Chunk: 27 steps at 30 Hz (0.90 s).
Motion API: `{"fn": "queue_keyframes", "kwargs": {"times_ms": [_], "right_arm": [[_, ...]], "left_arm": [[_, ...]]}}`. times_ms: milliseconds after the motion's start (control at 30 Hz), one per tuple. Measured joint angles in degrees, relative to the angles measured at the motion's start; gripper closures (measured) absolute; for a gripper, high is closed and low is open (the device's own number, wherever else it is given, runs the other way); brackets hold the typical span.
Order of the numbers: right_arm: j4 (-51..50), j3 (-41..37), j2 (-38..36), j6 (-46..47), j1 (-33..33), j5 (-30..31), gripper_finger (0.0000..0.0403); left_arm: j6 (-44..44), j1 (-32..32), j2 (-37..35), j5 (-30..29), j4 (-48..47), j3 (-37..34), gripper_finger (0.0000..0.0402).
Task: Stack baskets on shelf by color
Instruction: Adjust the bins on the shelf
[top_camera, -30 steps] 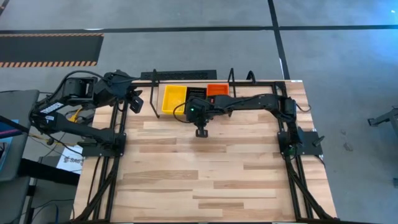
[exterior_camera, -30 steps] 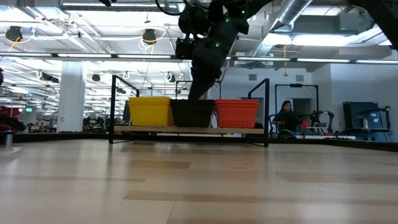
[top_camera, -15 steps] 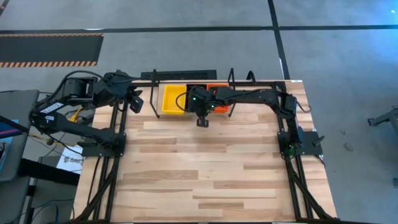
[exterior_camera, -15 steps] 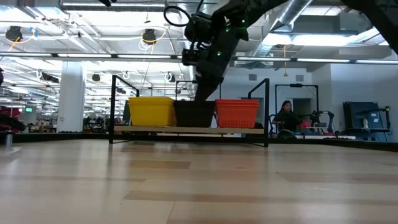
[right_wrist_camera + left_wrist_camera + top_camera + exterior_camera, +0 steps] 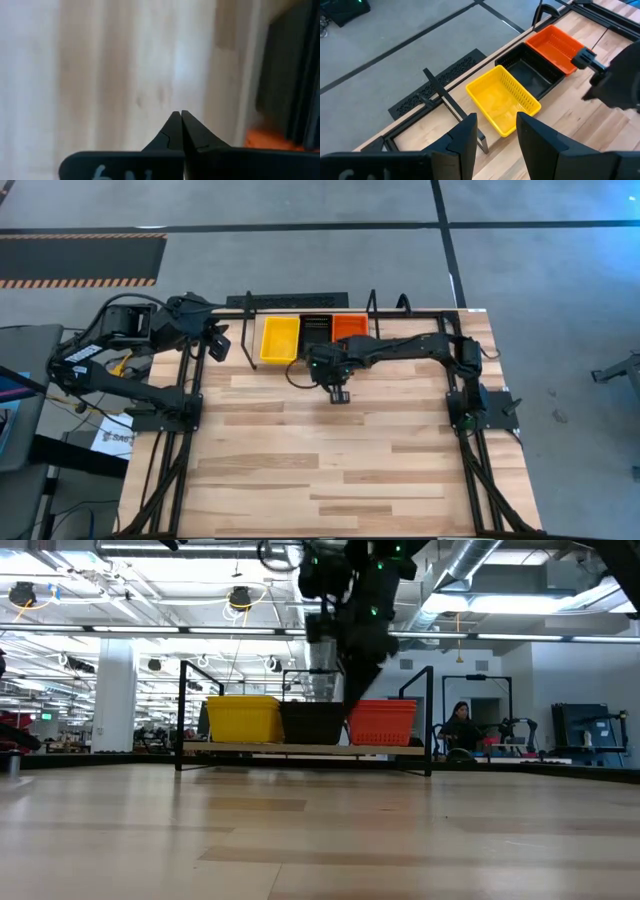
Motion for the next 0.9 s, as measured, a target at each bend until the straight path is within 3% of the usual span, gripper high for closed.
{"fn": "queue_keyframes", "kwargs": {"times_ms": [167, 700, 900], "right_arm": [[-1.6, -0.4, 0.1, 0.0, -2.6, 4.4, 0.0402], [-1.5, -0.4, 0.1, -2.6, -7.5, 6.0, 0.0402], [-2.6, 4.4, 0.1, -0.8, -2.2, -1.4, 0.0402]], "left_arm": [[0.3, 0.0, 0.0, -0.2, 0.0, 0.0, 0.0275], [0.4, 0.0, 0.0, 0.1, 0.0, 0.0, 0.0275], [0.4, 0.0, 0.0, 0.1, 0.0, 0.0, 0.0275]]}}
